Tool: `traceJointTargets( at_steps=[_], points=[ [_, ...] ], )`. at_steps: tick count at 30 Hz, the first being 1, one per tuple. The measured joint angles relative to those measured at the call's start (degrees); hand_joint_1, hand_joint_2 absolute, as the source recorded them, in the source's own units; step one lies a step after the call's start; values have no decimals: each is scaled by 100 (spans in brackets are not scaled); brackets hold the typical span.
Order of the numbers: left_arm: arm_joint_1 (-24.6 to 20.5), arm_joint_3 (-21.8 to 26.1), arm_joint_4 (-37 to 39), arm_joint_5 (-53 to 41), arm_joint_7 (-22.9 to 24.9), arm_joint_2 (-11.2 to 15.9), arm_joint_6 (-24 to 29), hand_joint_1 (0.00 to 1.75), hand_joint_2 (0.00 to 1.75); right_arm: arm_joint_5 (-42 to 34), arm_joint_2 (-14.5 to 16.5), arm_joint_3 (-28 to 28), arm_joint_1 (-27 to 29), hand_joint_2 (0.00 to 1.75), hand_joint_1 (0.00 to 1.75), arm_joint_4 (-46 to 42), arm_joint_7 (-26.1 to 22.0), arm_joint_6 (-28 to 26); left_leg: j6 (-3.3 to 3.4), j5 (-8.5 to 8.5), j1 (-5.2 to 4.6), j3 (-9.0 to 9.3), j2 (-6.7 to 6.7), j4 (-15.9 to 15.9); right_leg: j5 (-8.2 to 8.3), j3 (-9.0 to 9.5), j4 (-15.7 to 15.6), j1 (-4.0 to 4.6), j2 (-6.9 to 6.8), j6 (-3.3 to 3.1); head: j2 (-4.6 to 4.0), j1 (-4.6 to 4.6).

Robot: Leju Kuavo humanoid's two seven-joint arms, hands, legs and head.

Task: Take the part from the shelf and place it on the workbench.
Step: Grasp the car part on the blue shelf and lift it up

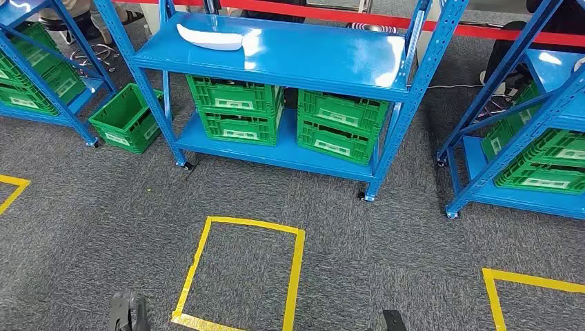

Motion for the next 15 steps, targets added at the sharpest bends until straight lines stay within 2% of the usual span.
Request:
traceJointTargets(
  at_steps=[5,8,10,12,14,15],
  points=[
    [-126,-324,-668,2,-113,29,-464,0,0,-34,-11,49,-12,175,0,0,-7,71,11,-2,-18,-19,-8,37,26,-7,-8,-33,0,37,0,-2],
    [-209,-580,-1166,2,-206,63,-829,0,0,-51,-15,105,-12,175,0,0,-9,120,44,0,-30,-43,-13,63,50,-13,-19,-48,1,75,0,-2],
    [-258,-743,-1508,-2,-273,83,-1075,0,0,-65,-26,148,-13,175,0,0,-9,156,110,49,-22,-33,-3,11,66,-28,-30,-55,-4,115,0,0],
    [-312,-917,-1863,-13,-350,93,-1333,0,0,-86,-56,193,-21,175,0,0,-9,194,203,138,-1,-4,21,-93,-80,-167,217,-35,-36,84,0,7],
    [-357,-1088,-2183,-29,-422,102,-1568,0,0,-111,-91,242,-29,87,0,0,-7,223,259,190,-11,-13,47,-137,-420,-504,934,-11,-63,-5,0,16],
    [-368,-1170,-2331,-38,-455,107,-1678,0,0,-122,-110,267,-29,44,0,1,-4,240,267,196,-27,-30,57,-134,-572,-686,1344,-7,-64,-28,0,18]
  ],
)
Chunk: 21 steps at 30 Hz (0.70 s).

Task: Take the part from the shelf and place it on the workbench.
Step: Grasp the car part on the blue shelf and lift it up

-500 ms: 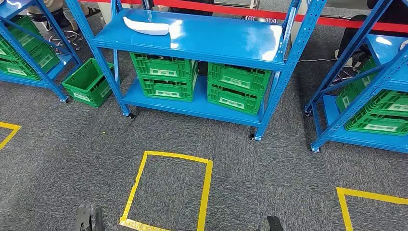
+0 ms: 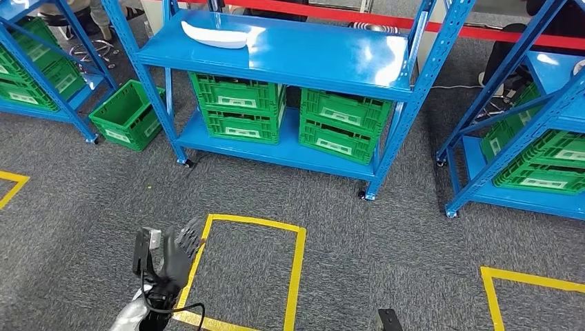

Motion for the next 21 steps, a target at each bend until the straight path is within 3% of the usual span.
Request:
traceJointTargets(
  at_steps=[1,2,3,5,7,9,11,13,15,16,17,18,21],
  points=[
    [-4,-84,-153,-8,-37,2,-112,0,0,-10,-22,25,3,0,0,1,4,21,2,2,-17,-10,9,5,-82,-114,271,3,-1,3,0,0],
    [-7,-168,-309,-17,-77,4,-228,0,0,-18,-46,49,6,0,0,2,9,40,2,3,-29,-15,15,13,-77,-126,335,5,-2,26,0,-1],
    [-18,-257,-476,-22,-122,5,-353,0,0,-26,-71,77,7,0,0,3,15,56,-4,-1,-35,-17,16,28,25,-7,127,6,-6,66,0,-1],
    [-61,-431,-812,-28,-220,8,-600,0,0,-38,-118,139,-4,0,0,4,21,86,-40,-26,-42,-29,16,85,319,423,-703,10,-41,115,0,1],
    [-122,-595,-1150,-28,-323,17,-838,0,0,-56,-156,206,-18,0,0,4,27,129,-100,-56,-63,-66,15,148,477,685,-1237,29,-67,75,0,-4],
    [-164,-759,-1498,-27,-427,33,-1080,0,0,-84,-186,275,-16,0,0,5,38,168,-149,-55,-67,-97,17,172,503,700,-1292,52,-60,10,0,-9],
    [-194,-916,-1845,-24,-527,54,-1322,0,0,-110,-215,344,-15,0,0,5,43,206,-203,-111,-42,-132,8,239,528,695,-1303,19,-53,-39,0,-10],
    [-237,-1070,-2186,-17,-627,82,-1554,0,0,-126,-244,411,-23,0,0,4,48,249,-289,-389,0,-310,-14,656,545,694,-1316,-20,-46,-83,0,-27],
    [-271,-1240,-2514,-6,-729,110,-1793,0,0,-138,-278,486,-23,0,0,4,63,286,-370,-769,56,-656,-25,1439,548,681,-1314,-14,-44,-100,0,-42],
    [-278,-1325,-2670,6,-781,126,-1915,0,0,-146,-294,530,-21,0,0,4,73,303,-396,-870,82,-800,-25,1756,549,676,-1312,-11,-43,-100,0,-42],
    [-284,-1405,-2815,23,-833,139,-2027,0,0,-157,-311,574,-21,0,0,4,84,323,-410,-858,102,-852,-24,1873,549,675,-1311,-11,-41,-100,0,-44],
    [-298,-1483,-2956,48,-888,152,-2134,0,0,-167,-330,623,-23,0,0,3,96,341,-413,-737,119,-794,-24,1759,550,680,-1311,-11,-37,-99,0,-44],
    [-382,-1690,-3316,149,-1049,172,-2415,0,0,-194,-382,784,-56,0,0,-19,149,372,-365,-192,127,-221,-39,591,556,699,-1311,5,-29,-80,0,-42]
  ],
)
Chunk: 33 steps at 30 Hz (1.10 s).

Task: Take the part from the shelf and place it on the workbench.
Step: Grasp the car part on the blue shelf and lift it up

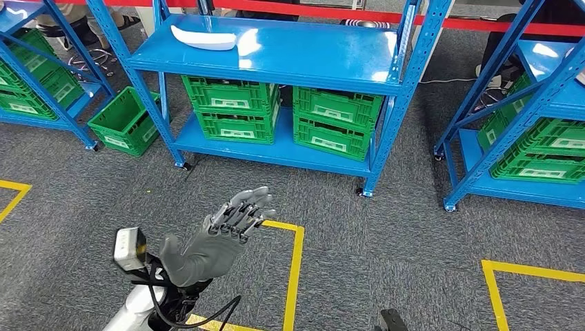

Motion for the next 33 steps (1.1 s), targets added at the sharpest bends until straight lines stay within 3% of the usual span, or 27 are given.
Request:
traceJointTargets(
  at_steps=[2,4,6,7,9,11,12,14,15,17,21,23,25,26,27,28,30,31,33],
  points=[
    [-31,-88,-142,57,-69,-3,-127,0,0,-15,-39,92,-45,0,0,-30,68,11,49,78,-32,156,-12,-368,25,-30,-1,17,2,44,0,2],
    [-65,-179,-249,111,-122,3,-256,0,0,-40,-92,203,-93,0,0,-72,161,37,113,92,-63,122,-11,-392,64,-61,-26,16,3,114,0,1],
    [-139,-304,-345,190,-198,10,-453,0,0,-123,-150,329,-148,0,0,-107,263,57,213,167,-56,129,-1,-482,-13,-154,104,15,-6,137,0,10],
    [-174,-361,-372,238,-238,7,-558,0,0,-193,-176,379,-175,0,0,-116,305,57,255,202,-52,134,5,-526,-129,-269,329,20,-11,114,0,19],
    [-215,-463,-390,340,-311,7,-741,0,0,-369,-229,469,-200,0,0,-126,360,46,304,235,-68,118,12,-555,-454,-631,1095,24,-15,46,0,32],
    [-218,-534,-389,409,-351,9,-841,0,0,-521,-265,548,-172,0,0,-126,374,14,312,237,-100,101,9,-551,-610,-876,1633,26,-15,53,0,36],
    [-218,-556,-389,428,-362,10,-871,0,0,-578,-274,585,-149,0,0,-126,375,-2,312,236,-111,100,6,-547,-565,-846,1591,26,-16,85,0,37],
    [-221,-582,-388,447,-373,11,-904,0,0,-639,-283,638,-118,0,0,-126,375,-22,295,217,-122,105,0,-522,-281,-462,854,26,-27,161,0,38],
    [-223,-594,-388,453,-376,12,-914,0,0,-653,-287,658,-112,0,0,-126,374,-26,273,197,-137,100,-1,-501,-165,-254,451,35,-38,167,0,38],
    [-230,-622,-389,462,-380,16,-919,0,0,-662,-294,696,-106,0,0,-126,370,-28,221,157,-160,83,1,-459,-68,-23,9,57,-48,119,0,35],
    [-247,-647,-406,473,-382,33,-917,0,0,-685,-280,782,-100,0,0,-129,369,-32,112,66,-130,20,3,-334,-89,28,-33,43,-28,-7,0,28],
    [-259,-660,-431,473,-383,45,-915,0,0,-700,-269,813,-109,0,0,-132,369,-32,26,-161,-93,-248,-5,189,-120,84,-40,11,-19,-59,0,21],
    [-264,-678,-441,471,-383,63,-915,0,0,-710,-269,830,-113,0,0,-132,369,-32,-39,-426,-56,-722,-5,1011,-170,137,-39,18,-15,-100,0,17],
    [-263,-688,-441,469,-383,73,-914,0,0,-716,-268,839,-112,0,0,-132,369,-32,-52,-450,-43,-913,-5,1280,-200,171,-39,22,-9,-106,0,16],
    [-264,-698,-441,461,-383,81,-913,0,0,-723,-268,851,-109,0,0,-132,369,-31,-50,-359,-35,-1011,-5,1340,-236,217,-39,26,1,-105,0,16],
    [-264,-706,-445,453,-383,88,-912,0,0,-732,-268,863,-108,0,0,-132,368,-31,-32,-156,-33,-986,-6,1159,-277,274,-39,30,15,-99,0,15],
    [-267,-714,-465,440,-383,103,-912,0,0,-746,-256,885,-109,0,0,-132,364,-30,66,344,-52,-692,-12,381,-366,395,-50,35,40,-82,0,16],
    [-269,-714,-478,438,-383,109,-913,0,0,-750,-246,895,-116,0,0,-132,359,-30,127,484,-76,-535,-9,45,-405,436,-60,50,50,-64,0,21],
    [-276,-716,-505,430,-383,122,-917,0,0,-756,-225,915,-124,0,0,-132,347,-30,235,491,-130,-367,0,-288,-436,464,-75,56,50,-3,1,24]
  ],
)
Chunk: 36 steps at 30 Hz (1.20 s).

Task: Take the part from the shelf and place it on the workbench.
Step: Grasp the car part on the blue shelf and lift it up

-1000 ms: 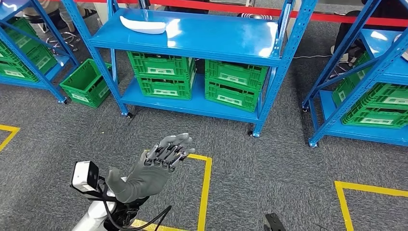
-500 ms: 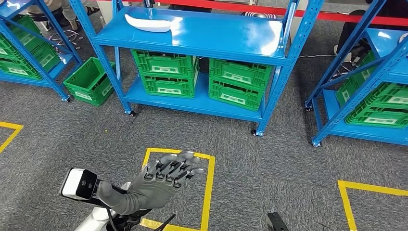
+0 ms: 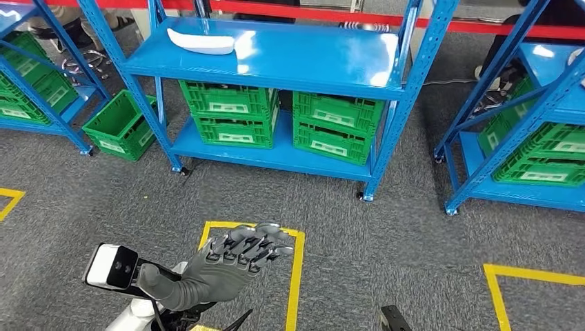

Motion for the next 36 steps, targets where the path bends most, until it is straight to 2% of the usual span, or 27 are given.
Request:
traceJointTargets(
  at_steps=[2,3,4,6,7,8,9,10,12,13,14,15,16,17,19,20,22,23,24,25,26,28,30,31,33,35,36],
  points=[
    [-2,-3,-25,-7,0,9,-4,0,0,-7,1,20,10,0,0,0,-13,1,60,-53,-11,90,4,-128,21,8,29,-1,-16,78,1,-4],
    [-2,-4,-33,-11,0,11,-6,0,0,-10,-1,32,15,0,0,0,-18,2,76,-56,-4,154,-1,-190,29,-3,109,1,-28,97,1,-1],
    [-4,-5,-42,-16,0,12,-8,0,0,-12,-2,43,11,0,0,0,-23,3,96,-62,9,228,-5,-234,11,-107,310,0,-35,101,0,3],
    [-6,-5,-52,-25,0,12,-9,0,0,-12,-21,57,-9,0,0,0,-29,7,121,-85,16,320,-12,-282,-151,-526,993,0,-44,61,0,10],
    [-6,-6,-54,-27,0,12,-9,0,0,-7,-36,66,-12,0,0,0,-31,9,130,-109,17,340,-20,-284,-278,-816,1381,0,-44,50,0,13],
    [-3,-8,-54,-29,0,13,-9,0,0,-1,-51,76,-6,0,0,0,-31,12,127,-133,17,357,-31,-282,-375,-1041,1623,-4,-45,59,0,13],
    [0,-9,-54,-31,0,15,-10,0,0,6,-64,90,2,0,0,0,-31,17,116,-161,21,381,-57,-280,-381,-1182,1684,-14,-46,97,-1,13],
    [2,-10,-54,-33,0,16,-13,0,0,14,-75,107,10,0,0,0,-31,22,91,-194,30,414,-88,-273,-259,-1212,1526,-31,-47,171,-1,13],
    [4,-11,-56,-35,0,19,-22,0,0,24,-94,139,19,0,0,0,-32,29,18,-276,55,481,-155,-235,236,-1004,756,-83,-16,343,-1,15],
    [4,-12,-58,-36,0,21,-29,0,0,29,-97,158,25,0,0,1,-32,32,-22,-316,61,494,-182,-199,399,-909,416,-98,13,362,-1,24],
    [5,-13,-63,-38,1,23,-36,0,0,33,-100,175,28,0,0,2,-34,33,-59,-352,60,479,-210,-167,501,-842,220,-98,38,324,0,31],
    [8,-15,-68,-42,2,26,-40,0,0,35,-101,190,32,0,0,4,-34,34,-94,-378,57,465,-232,-137,530,-826,158,-91,52,245,0,30],
    [11,-19,-74,-44,3,30,-44,0,0,37,-101,205,35,0,0,5,-36,35,-121,-393,54,454,-256,-116,514,-827,163,-75,37,156,1,27],
    [14,-23,-84,-45,4,34,-44,0,0,38,-98,217,36,0,0,5,-37,35,-147,-411,61,448,-265,-104,546,-797,169,-76,17,100,1,15],
    [13,-27,-107,-44,4,41,-48,0,0,39,-90,233,30,0,0,5,-40,39,-201,-508,78,383,-195,74,543,-738,162,-88,-28,38,1,3],
    [9,-27,-117,-44,5,44,-50,0,0,38,-87,237,22,0,0,4,-42,46,-235,-628,89,265,-136,320,530,-706,159,-89,-50,10,1,-2],
    [6,-28,-126,-44,8,50,-54,0,0,33,-91,243,19,0,0,4,-44,66,-292,-958,105,-147,-44,1095,496,-673,159,-58,-107,-38,1,-8],
    [8,-29,-126,-44,9,57,-55,0,0,31,-93,247,20,0,0,4,-44,75,-303,-1074,112,-347,-27,1430,482,-662,160,-39,-141,-55,2,-8],
    [9,-30,-126,-44,13,65,-56,0,0,28,-94,252,21,0,0,4,-44,81,-298,-1098,115,-472,-17,1598,469,-649,160,-20,-175,-69,1,-8],
    [10,-30,-126,-44,16,73,-57,0,0,27,-94,261,21,0,0,4,-44,85,-274,-1008,112,-480,-10,1534,456,-630,160,1,-209,-82,1,-8],
    [9,-30,-126,-44,21,79,-58,0,0,26,-93,271,20,0,0,4,-44,89,-228,-823,102,-369,9,1249,441,-605,158,25,-244,-93,1,-9],
    [3,-30,-136,-44,29,85,-60,0,0,25,-74,293,19,0,0,4,-45,99,-73,-429,34,2,180,440,413,-551,152,66,-313,-102,1,2],
    [-12,-30,-153,-43,36,84,-61,0,0,25,-58,310,20,0,0,4,-47,110,33,-319,-45,198,348,2,390,-524,139,79,-394,-82,0,9],
    [-18,-29,-160,-38,40,85,-62,0,0,24,-54,317,21,0,0,4,-48,114,54,-339,-66,199,349,-26,382,-514,128,77,-445,-63,0,12],
    [-21,-31,-177,-20,61,87,-62,0,0,13,-57,327,17,0,0,2,-55,115,92,-256,-59,256,247,-130,363,-486,112,83,-521,-17,1,2],
    [-39,-35,-196,5,86,79,-61,0,0,-5,-58,338,9,0,0,-1,-68,113,116,-137,-11,355,130,-273,232,-573,339,94,-380,-7,1,13],
    [-50,-38,-199,12,101,73,-58,0,0,-13,-68,347,11,0,0,-1,-73,110,113,-94,14,393,75,-320,92,-718,647,86,-265,-20,0,21]
  ],
)
